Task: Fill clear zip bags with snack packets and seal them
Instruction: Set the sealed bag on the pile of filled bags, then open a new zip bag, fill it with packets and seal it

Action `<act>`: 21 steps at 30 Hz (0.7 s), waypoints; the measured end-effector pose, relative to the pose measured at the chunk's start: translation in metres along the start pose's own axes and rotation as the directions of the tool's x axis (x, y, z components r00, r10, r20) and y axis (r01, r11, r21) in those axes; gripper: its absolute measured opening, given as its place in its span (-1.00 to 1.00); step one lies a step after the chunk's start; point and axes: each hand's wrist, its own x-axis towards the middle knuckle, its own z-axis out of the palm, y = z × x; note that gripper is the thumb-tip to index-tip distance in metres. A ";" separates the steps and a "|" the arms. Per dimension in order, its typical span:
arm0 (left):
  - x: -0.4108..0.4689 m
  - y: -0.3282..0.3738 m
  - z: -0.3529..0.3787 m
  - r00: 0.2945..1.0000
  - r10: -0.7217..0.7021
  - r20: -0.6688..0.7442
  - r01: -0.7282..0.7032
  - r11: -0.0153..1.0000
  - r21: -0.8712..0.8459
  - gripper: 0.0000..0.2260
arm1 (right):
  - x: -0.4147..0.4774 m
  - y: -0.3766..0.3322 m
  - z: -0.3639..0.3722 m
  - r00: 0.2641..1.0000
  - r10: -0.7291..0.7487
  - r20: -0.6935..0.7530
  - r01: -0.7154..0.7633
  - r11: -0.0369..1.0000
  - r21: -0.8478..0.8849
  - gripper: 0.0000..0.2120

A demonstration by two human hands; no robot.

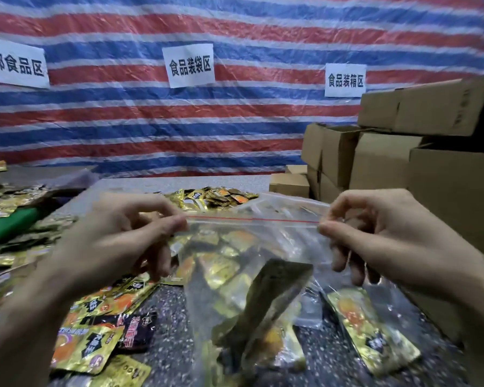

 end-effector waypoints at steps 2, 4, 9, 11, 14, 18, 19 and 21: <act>0.010 0.010 0.031 0.995 -0.073 0.065 0.077 0.995 -0.062 -0.84 | -0.006 0.013 -0.012 0.993 0.104 -0.053 -0.106 0.994 -0.036 -0.91; 0.024 0.013 0.064 0.982 -0.140 0.127 0.151 0.985 -0.083 -0.84 | -0.008 0.031 -0.023 0.970 0.219 -0.101 -0.225 0.973 -0.052 -0.89; 0.060 0.001 0.150 0.902 -0.357 0.245 0.422 0.851 -0.314 -0.85 | 0.006 0.093 -0.040 0.865 0.400 -0.302 -0.443 0.893 -0.085 -0.83; 0.069 -0.010 0.177 0.886 -0.419 0.199 0.463 0.778 -0.425 -0.87 | 0.018 0.112 -0.036 0.810 0.442 -0.386 -0.480 0.877 -0.002 -0.88; 0.074 -0.026 0.202 0.854 -0.504 0.127 0.487 0.692 -0.533 -0.87 | 0.033 0.129 -0.016 0.813 0.471 -0.342 -0.468 0.878 0.096 -0.76; 0.071 -0.036 0.215 0.808 -0.582 0.097 0.531 0.646 -0.548 -0.85 | 0.028 0.136 0.021 0.870 0.437 -0.227 -0.459 0.887 -0.051 -0.52; 0.067 -0.036 0.214 0.806 -0.583 0.101 0.538 0.650 -0.536 -0.85 | 0.026 0.135 0.029 0.873 0.432 -0.224 -0.460 0.883 -0.089 -0.56; 0.060 -0.037 0.210 0.815 -0.571 0.096 0.537 0.685 -0.492 -0.83 | 0.022 0.130 0.043 0.866 0.429 -0.255 -0.471 0.873 -0.130 -0.68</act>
